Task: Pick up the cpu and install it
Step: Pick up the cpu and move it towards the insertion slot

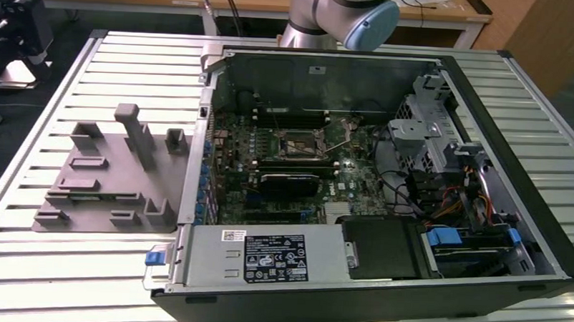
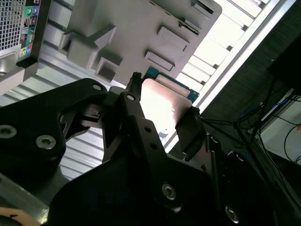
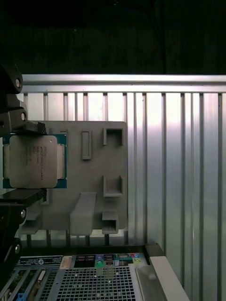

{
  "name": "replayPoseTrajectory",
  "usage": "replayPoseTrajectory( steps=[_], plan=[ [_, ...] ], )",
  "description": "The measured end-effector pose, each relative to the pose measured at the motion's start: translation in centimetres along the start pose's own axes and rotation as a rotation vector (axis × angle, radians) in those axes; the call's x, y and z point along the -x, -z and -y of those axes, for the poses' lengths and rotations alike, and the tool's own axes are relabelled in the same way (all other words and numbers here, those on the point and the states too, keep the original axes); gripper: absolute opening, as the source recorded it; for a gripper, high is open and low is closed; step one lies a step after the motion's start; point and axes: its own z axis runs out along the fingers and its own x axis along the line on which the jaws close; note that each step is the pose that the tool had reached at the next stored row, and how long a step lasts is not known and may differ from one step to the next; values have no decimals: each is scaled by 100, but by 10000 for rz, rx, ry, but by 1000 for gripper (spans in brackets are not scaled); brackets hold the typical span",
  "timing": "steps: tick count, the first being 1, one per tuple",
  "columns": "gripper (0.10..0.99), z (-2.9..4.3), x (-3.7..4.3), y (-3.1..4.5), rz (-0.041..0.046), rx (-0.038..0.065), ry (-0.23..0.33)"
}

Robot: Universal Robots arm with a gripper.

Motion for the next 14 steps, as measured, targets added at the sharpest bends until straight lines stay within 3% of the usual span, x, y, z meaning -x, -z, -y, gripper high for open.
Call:
replayPoseTrajectory(
  steps=[14],
  plan=[
    [541, -7, 263, -6, 0, -1, 0]
  ],
)
